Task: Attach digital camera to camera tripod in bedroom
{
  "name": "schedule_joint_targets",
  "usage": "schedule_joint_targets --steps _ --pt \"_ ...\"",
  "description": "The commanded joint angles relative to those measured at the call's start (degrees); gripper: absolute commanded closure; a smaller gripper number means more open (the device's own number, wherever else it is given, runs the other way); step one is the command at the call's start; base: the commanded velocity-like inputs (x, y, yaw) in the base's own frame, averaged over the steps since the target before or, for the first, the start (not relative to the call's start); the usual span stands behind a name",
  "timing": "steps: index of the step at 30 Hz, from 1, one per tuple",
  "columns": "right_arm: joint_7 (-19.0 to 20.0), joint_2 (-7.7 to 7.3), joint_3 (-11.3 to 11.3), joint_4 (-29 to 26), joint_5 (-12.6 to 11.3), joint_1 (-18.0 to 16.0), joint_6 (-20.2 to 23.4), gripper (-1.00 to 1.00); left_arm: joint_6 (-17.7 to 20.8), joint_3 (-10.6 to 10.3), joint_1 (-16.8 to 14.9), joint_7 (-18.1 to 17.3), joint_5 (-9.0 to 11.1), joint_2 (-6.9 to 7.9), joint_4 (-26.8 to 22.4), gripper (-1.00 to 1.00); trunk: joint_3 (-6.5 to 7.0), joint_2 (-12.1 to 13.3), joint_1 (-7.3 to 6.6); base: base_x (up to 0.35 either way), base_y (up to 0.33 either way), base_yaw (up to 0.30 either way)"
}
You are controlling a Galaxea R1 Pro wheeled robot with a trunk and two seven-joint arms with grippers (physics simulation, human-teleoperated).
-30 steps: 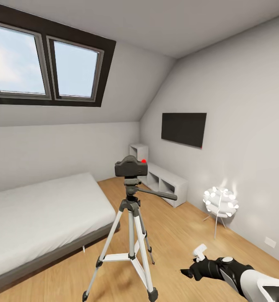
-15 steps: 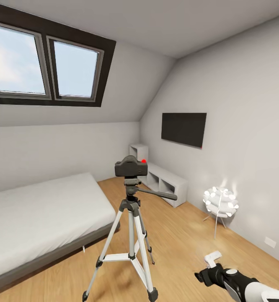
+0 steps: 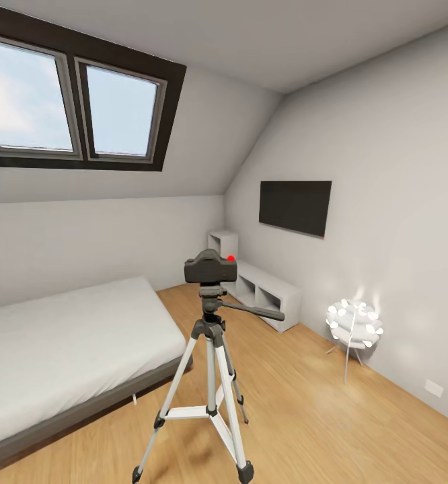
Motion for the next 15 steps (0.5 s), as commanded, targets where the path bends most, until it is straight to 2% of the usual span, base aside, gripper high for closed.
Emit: schedule_joint_targets --steps 1,5,12,15 --pt "-0.4 0.32 -0.3 0.2 0.0 0.7 -0.3 -1.00 0.0 -0.1 0.0 0.1 0.6 -0.14 0.0 -1.00 -0.01 0.0 0.03 0.000 0.000 0.000" --pt "-0.9 1.31 -0.5 0.2 -1.5 3.4 -0.5 -1.00 0.0 -0.1 0.0 0.1 0.5 -0.67 0.0 -1.00 -0.01 0.0 0.03 0.000 0.000 0.000" --pt "-0.9 2.23 -0.7 0.2 -2.2 7.2 -0.8 -1.00 -0.1 -0.2 0.0 0.1 0.5 -0.97 -0.1 -1.00 -0.01 0.0 0.03 0.000 0.000 0.000" --pt "-0.6 2.72 -0.7 0.2 -2.4 7.9 -1.3 -1.00 -0.2 -0.2 0.0 0.1 0.3 -0.96 -0.1 -1.00 -0.01 0.0 0.03 0.000 0.000 0.000"
